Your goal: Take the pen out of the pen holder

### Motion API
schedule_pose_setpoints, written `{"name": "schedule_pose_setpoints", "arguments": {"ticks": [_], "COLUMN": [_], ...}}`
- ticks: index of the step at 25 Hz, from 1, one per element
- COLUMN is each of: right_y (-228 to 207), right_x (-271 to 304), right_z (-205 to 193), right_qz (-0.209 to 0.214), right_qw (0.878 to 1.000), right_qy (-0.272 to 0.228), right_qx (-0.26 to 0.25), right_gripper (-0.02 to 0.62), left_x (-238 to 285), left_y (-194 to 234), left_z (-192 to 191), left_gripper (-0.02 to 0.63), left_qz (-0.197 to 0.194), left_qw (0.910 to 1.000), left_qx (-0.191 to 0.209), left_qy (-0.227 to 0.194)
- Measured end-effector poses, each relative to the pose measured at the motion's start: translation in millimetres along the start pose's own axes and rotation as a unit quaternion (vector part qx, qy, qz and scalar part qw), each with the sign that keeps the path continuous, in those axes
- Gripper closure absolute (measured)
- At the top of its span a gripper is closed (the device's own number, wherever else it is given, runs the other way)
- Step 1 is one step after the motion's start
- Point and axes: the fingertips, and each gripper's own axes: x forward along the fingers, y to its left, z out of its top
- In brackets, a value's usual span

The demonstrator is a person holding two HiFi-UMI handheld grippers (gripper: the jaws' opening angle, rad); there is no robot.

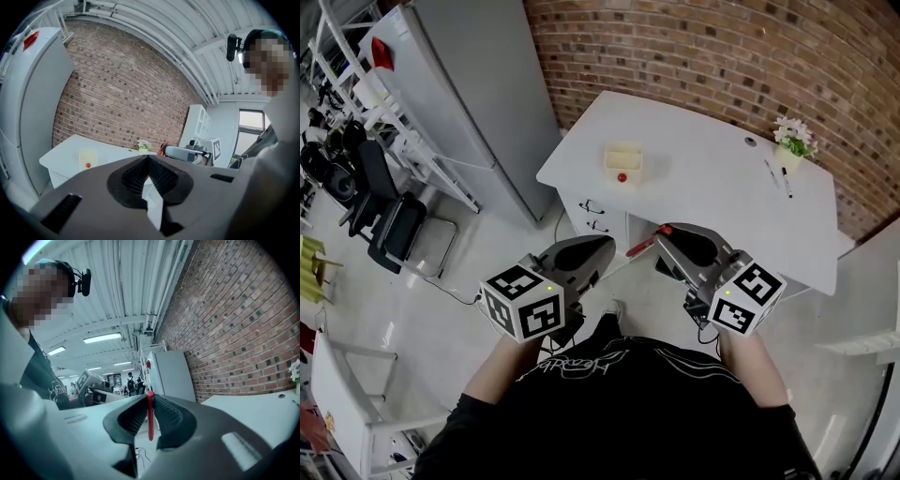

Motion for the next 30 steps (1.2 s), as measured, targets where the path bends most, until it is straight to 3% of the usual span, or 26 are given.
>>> {"name": "schedule_pose_setpoints", "arguments": {"ticks": [30], "right_y": [11.2], "right_x": [-17.6], "right_z": [-13.1], "right_qz": [0.006], "right_qw": [1.0], "right_qy": [0.011], "right_qx": [0.017], "right_gripper": [0.546], "left_x": [0.3], "left_y": [-18.6], "left_z": [-8.4], "left_gripper": [0.603], "left_qz": [-0.001], "left_qw": [1.0], "left_qx": [0.006], "left_qy": [0.007]}}
